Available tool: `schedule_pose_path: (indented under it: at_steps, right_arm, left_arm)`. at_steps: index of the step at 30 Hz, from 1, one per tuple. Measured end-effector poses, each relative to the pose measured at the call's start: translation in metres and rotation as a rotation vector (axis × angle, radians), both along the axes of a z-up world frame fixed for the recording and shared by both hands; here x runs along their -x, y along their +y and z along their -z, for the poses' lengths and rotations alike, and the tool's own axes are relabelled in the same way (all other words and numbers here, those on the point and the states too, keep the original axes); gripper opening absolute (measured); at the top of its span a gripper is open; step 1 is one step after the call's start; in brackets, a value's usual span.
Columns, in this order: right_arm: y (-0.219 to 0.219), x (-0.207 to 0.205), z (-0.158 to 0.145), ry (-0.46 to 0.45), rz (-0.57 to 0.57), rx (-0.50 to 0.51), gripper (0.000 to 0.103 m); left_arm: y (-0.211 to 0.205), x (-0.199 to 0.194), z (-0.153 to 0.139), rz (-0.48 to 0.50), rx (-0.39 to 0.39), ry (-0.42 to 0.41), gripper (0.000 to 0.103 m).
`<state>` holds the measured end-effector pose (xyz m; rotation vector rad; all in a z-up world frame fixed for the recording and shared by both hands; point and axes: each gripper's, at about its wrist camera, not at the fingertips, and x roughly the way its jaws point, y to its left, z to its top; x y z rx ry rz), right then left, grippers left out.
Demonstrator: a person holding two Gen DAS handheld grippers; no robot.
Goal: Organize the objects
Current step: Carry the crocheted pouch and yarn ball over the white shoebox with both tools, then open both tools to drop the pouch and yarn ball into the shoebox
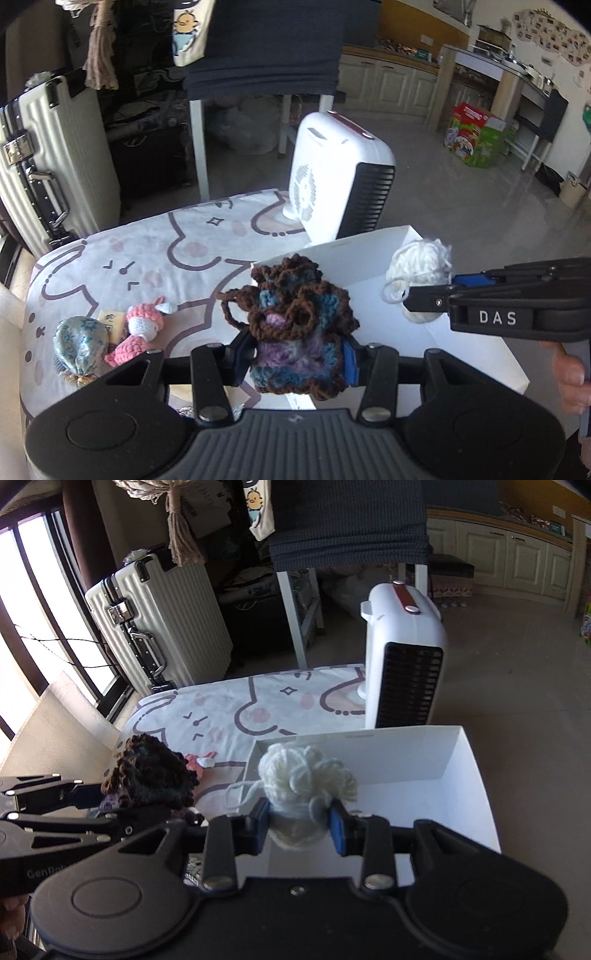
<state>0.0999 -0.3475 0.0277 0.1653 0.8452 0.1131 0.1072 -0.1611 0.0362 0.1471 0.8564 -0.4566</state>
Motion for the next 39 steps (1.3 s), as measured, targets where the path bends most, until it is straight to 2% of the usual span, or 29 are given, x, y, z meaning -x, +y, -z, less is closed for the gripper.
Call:
schedule_pose_path:
  at_steps: [12, 22, 29, 33, 36, 39]
  right_arm:
    - [-0.042, 0.013, 0.042, 0.17, 0.037, 0.025, 0.035]
    - [-0.049, 0.026, 0.076, 0.325, -0.017, 0.04, 0.035]
    - [-0.044, 0.03, 0.09, 0.385, -0.053, 0.075, 0.036]
    - [-0.046, 0.03, 0.091, 0.391, -0.045, 0.084, 0.038]
    - [-0.048, 0.032, 0.089, 0.388, -0.041, 0.085, 0.042]
    - [-0.05, 0.032, 0.088, 0.387, -0.035, 0.088, 0.044]
  left_arm:
    - [-0.049, 0.007, 0.036, 0.178, -0.093, 0.102, 0.049]
    - [-0.081, 0.023, 0.075, 0.338, -0.205, 0.211, 0.049]
    - [-0.086, 0.02, 0.092, 0.358, -0.24, 0.268, 0.05]
    - [-0.088, 0.02, 0.091, 0.367, -0.237, 0.261, 0.055]
    - [-0.088, 0.02, 0.089, 0.368, -0.237, 0.245, 0.063]
    - [-0.087, 0.018, 0.087, 0.362, -0.229, 0.249, 0.063]
